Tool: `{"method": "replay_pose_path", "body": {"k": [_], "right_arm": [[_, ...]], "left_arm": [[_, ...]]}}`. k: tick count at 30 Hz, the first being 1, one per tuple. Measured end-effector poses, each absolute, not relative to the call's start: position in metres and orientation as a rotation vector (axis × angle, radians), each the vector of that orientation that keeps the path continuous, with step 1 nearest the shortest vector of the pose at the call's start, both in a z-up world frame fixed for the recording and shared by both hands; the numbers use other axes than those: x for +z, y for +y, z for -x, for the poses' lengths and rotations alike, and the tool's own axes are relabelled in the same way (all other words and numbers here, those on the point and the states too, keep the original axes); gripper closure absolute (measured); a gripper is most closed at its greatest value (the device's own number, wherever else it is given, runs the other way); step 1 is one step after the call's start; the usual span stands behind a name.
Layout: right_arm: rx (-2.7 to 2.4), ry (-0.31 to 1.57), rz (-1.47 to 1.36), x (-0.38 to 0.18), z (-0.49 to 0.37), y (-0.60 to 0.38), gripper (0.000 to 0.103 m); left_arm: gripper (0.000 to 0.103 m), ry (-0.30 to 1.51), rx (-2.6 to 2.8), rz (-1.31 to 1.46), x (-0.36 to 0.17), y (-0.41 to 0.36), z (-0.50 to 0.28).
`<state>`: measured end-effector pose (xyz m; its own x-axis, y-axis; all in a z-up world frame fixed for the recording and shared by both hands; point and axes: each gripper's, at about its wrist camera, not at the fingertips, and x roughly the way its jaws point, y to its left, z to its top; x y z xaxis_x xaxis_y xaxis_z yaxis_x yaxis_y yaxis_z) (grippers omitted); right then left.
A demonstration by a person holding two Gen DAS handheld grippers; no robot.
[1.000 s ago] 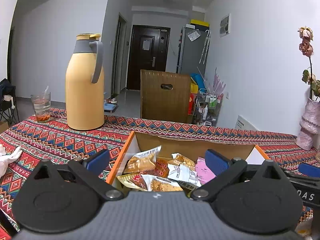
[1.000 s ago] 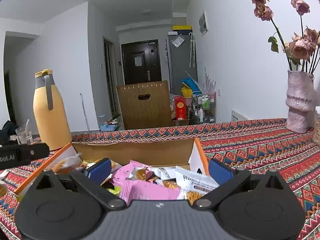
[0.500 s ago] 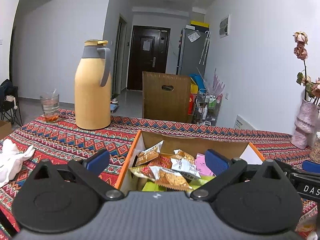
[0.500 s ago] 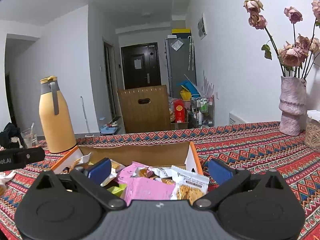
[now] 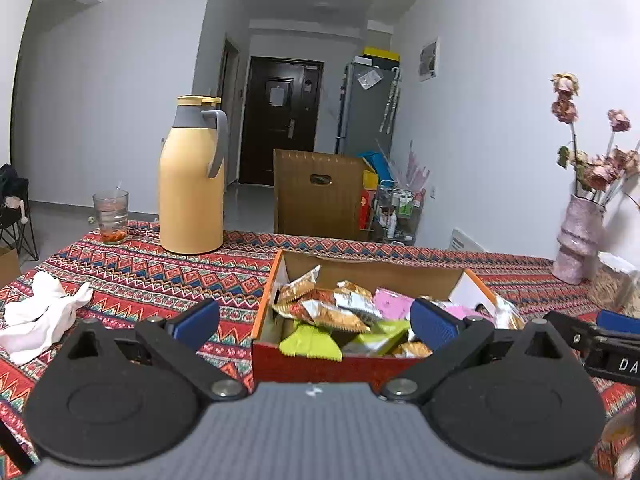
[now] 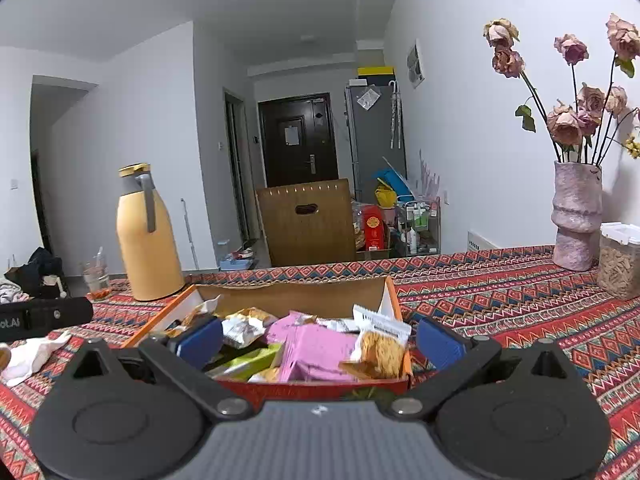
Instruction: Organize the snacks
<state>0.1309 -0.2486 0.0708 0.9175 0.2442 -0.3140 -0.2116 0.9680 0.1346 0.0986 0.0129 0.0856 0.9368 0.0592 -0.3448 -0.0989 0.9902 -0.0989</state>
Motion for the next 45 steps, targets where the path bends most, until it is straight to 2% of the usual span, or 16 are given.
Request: {"method": "replay_pose_path", "body": {"k": [12,30,45], "right_arm": [[0.278,0.378,-0.08,0.055,-0.069,-0.267,0.0],[0.284,0.56,-0.123,-0.003,-0.036,-0.273,0.0],[0.297,0.561,-0.113,-0.004,-0.029,-0.268,0.0]], "left_arm": [[0.0,0.393,0.027,0.091,0.06,0.021,-0.039],[0.0,0.553,-0.003,0.099,0.003,0.013,-0.015],[0.0,0.562,-0.007,0.117,-0.001,0.013,-0.009]]}}
